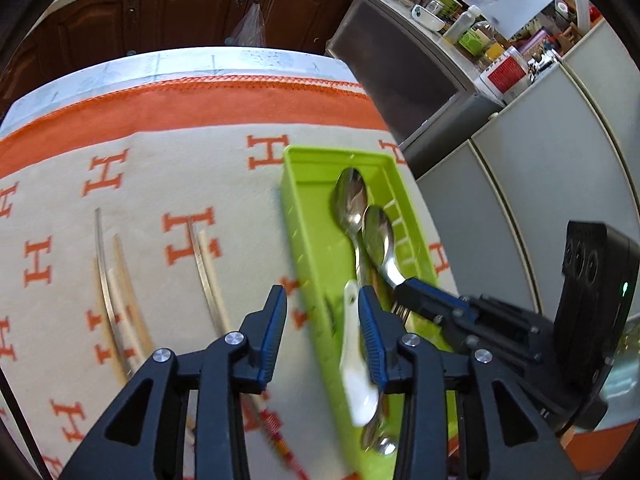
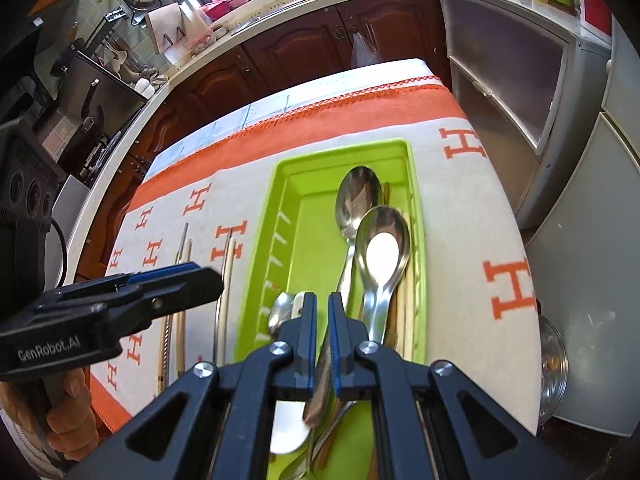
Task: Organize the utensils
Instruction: 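Lift both open tools away from the tray toward the chopsticks, then grasp a plain wooden chopstick with the left tool while the right tool grasps a red-banded chopstick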
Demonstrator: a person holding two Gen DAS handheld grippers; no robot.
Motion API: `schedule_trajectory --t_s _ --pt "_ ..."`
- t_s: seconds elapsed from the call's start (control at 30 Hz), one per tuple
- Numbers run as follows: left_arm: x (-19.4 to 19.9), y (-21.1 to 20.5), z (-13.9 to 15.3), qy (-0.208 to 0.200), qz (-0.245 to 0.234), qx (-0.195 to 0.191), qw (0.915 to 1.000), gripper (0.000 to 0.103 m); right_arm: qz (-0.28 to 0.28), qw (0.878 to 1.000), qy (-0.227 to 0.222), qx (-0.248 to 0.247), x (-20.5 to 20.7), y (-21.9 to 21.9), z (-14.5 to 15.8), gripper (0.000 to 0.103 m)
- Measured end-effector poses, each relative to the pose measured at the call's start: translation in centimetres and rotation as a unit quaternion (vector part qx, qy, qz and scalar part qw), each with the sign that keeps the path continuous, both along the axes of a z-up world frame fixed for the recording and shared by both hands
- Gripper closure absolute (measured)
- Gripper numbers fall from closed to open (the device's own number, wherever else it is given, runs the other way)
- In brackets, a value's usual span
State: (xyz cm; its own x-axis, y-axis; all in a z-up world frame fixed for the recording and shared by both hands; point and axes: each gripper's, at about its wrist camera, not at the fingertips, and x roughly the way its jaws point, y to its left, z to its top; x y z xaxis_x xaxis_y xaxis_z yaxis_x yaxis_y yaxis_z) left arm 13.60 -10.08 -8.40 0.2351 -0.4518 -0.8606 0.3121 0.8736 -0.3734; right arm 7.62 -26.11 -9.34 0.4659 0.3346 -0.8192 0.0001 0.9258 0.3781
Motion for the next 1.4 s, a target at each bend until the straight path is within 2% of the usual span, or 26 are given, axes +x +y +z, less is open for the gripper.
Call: schedule_trajectory --t_s 0.2,0.37,0.43,0.63,0.87,0.9,0.97,1.13,1.33,1.4 --pt "-3.1 3.3 0.1 -0.009 -0.001 0.023 0.9997 0.050 0.001 1.000 0.000 0.003 -2.2 0.9 0.6 0.097" --pt "-5.1 7.2 -0.3 -0.020 0.013 0.051 0.9984 0.030 0.007 1.000 0.005 -0.001 -3.8 2.1 0.9 0.097" --pt "-5.6 9.1 -0.5 -0.020 0.024 0.058 0.9978 0.027 0.012 1.000 0.005 -0.001 -4.4 2.8 1.1 0.097" --pt "-6.4 14.3 -0.6 -0.021 0.064 0.062 0.9958 0.026 0.030 0.999 -0.004 0.010 -5.4 5.1 2.3 0.097" --pt "-7.0 16.5 -1.5 -0.023 0.085 0.062 0.9942 0.026 0.058 0.998 -0.019 0.010 -5.7 8.6 3.5 0.097" --pt "-6.9 16.4 -1.8 -0.021 0.087 0.061 0.9941 0.027 0.060 0.998 -0.020 0.014 -5.8 9.0 3.5 0.097" --pt "-6.9 16.0 -2.5 -0.017 0.087 0.058 0.9943 0.039 0.063 0.998 -0.021 0.021 -5.7 9.8 3.5 0.097" --pt "-6.8 15.0 -4.1 -0.006 0.077 0.062 0.9951 0.055 0.069 0.997 -0.017 0.023 -5.6 11.7 2.6 0.097" --pt "-6.5 14.3 -5.9 0.008 0.082 0.069 0.9942 0.069 0.075 0.997 0.002 0.030 -5.5 12.9 0.5 0.097" --pt "-6.5 14.3 -6.3 0.007 0.084 0.073 0.9937 0.070 0.076 0.997 0.006 0.029 -5.5 13.1 0.1 0.097"
